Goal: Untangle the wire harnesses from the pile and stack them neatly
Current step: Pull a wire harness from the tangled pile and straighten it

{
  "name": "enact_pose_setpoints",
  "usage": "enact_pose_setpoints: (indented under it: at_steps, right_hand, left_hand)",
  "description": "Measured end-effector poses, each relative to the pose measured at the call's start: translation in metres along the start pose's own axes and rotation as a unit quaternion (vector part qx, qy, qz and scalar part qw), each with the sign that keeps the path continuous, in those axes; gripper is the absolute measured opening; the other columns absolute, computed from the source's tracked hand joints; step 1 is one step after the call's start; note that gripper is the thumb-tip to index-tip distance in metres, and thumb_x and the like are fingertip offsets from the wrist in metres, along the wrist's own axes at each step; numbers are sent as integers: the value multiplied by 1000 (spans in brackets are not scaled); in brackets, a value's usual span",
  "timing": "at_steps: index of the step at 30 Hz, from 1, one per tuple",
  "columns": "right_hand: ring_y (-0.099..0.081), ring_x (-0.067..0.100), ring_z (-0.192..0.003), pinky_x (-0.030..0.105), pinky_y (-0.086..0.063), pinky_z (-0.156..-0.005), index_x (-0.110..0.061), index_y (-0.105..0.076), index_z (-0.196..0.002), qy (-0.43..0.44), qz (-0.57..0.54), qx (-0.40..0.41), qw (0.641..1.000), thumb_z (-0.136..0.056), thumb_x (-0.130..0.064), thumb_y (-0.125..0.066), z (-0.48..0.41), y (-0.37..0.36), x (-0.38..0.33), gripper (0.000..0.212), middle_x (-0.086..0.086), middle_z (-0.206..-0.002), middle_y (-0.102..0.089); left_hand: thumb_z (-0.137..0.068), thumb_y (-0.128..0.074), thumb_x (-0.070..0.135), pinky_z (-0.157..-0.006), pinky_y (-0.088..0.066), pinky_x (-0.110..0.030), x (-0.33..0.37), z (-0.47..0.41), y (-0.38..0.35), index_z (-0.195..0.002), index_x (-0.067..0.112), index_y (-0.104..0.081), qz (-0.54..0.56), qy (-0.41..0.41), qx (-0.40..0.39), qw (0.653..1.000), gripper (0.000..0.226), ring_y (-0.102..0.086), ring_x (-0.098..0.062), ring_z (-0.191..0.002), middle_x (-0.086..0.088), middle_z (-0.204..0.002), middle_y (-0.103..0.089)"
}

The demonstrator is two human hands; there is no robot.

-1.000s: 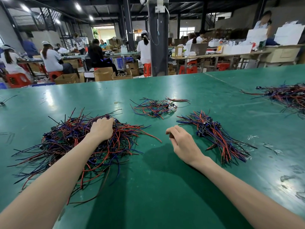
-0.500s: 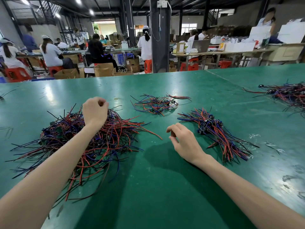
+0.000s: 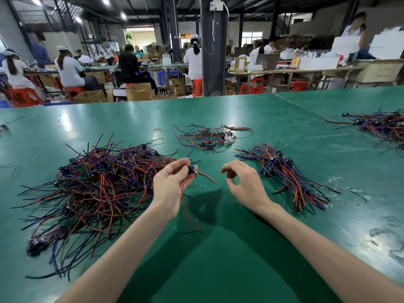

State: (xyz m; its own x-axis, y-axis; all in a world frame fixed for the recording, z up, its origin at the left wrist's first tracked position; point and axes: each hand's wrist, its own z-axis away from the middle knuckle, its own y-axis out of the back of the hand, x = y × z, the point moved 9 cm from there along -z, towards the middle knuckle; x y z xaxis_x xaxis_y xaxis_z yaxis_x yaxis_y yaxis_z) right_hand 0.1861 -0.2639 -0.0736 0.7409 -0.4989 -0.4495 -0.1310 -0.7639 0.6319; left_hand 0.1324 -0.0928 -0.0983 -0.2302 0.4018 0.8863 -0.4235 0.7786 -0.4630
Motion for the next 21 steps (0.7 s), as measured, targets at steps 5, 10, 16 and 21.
enact_pose_setpoints:
  at_steps: [5,10,16,21]
  right_hand:
    - [-53,19,-73,39,-48,-72,-10,-67,-86,-23,-24,17,999,-73,11,-61,1,8,0,25,-2,-74,-58]
    - [-50,17,-69,39,-47,-70,-12,-67,-81,-42,-27,31,998,-70,12,-64,1,17,3,27,-4,-71,-58]
    - [-50,16,-68,36,-47,-71,-11,-67,-81,-49,-37,24,998,-70,9,-69,1,16,3,24,-3,-72,-57]
    - [-56,19,-72,27,-47,-74,-9,-67,-86,-76,-76,39,993,-73,10,-68,2,19,8,24,3,-76,-60]
  left_hand:
    - [-92,-50,-9,-80,-55,-23,34,12,1,-96,10,-64,-132,-199,-1,971,24,-69,-19,-86,-19,-103,-64]
    - [-92,-52,-5,-81,-54,-41,75,64,-33,-108,1,-65,-338,-526,-32,780,21,-59,-17,-98,-2,-106,-56]
    - [-94,-50,-1,-80,-55,-31,78,78,-39,-113,11,-62,-268,-524,-50,807,25,-62,-20,-100,-4,-112,-54]
    - [-94,-45,-9,-74,-57,-29,24,39,-32,-103,6,-60,-46,-177,-73,980,22,-68,-25,-98,-14,-101,-60]
